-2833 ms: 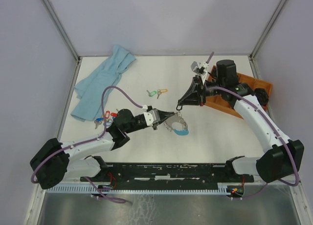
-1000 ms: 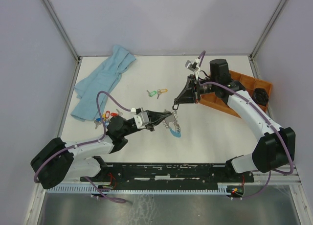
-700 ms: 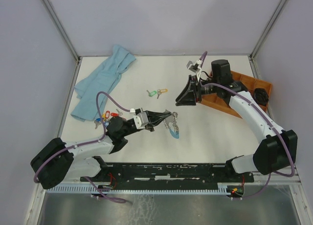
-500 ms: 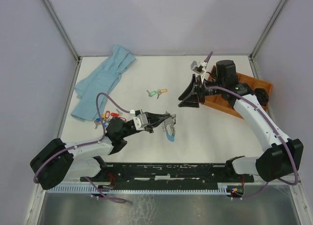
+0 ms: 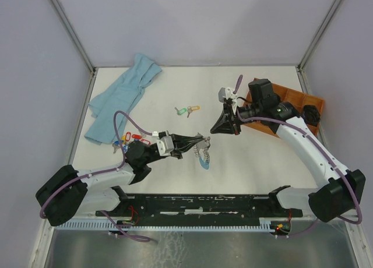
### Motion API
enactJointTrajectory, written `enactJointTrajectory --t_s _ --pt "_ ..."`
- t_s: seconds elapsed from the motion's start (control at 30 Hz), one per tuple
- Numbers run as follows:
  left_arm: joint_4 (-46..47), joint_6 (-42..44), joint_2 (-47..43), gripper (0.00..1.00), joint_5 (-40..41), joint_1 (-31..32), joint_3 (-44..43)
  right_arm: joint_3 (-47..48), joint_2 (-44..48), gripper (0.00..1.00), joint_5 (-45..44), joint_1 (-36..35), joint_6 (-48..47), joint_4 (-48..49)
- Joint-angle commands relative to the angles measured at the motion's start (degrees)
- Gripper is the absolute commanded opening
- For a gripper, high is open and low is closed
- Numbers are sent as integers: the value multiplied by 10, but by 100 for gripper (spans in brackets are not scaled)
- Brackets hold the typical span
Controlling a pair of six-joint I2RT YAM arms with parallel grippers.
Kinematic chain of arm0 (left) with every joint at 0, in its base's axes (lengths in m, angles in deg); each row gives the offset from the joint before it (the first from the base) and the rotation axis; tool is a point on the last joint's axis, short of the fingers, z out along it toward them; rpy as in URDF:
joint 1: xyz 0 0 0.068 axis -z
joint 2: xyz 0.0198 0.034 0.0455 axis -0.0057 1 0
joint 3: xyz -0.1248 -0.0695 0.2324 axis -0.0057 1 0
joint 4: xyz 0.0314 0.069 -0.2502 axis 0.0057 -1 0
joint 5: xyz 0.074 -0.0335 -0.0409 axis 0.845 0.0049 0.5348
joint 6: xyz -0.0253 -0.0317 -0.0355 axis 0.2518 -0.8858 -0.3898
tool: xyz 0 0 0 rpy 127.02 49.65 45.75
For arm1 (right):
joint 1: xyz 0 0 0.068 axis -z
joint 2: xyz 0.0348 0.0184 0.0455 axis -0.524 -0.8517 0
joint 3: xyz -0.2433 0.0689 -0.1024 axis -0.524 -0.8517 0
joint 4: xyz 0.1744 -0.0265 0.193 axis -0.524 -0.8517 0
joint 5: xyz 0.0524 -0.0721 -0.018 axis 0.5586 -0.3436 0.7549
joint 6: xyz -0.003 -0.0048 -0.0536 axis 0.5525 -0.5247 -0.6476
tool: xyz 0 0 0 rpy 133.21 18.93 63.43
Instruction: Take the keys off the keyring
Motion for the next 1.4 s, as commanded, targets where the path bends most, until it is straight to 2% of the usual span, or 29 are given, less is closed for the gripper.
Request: enactJointTrajectory --t_s 0.0,0.27,0.43,0.63,0.87,1.1,1.37 --pt "72 -24 -10 3 -7 0 -4 19 13 7 -43 -15 -52 -12" --pt "80 -34 -2 3 1 -1 -3 23 18 7 -33 -43 -105 -49" --pt "79 -36 3 3 8 -1 -3 38 25 21 -1 -45 -146 -94" --pt "82 -46 12 3 0 -2 -8 38 29 26 -6 -49 -129 -81" --pt "104 -64 25 3 -13 -2 -8 32 29 25 -21 -57 -115 -67" --pt "96 -77 20 3 -4 -17 -3 73 40 21 28 -56 -265 -216" --pt "130 -102 33 3 -16 -19 -5 52 35 20 21 -74 -221 -167"
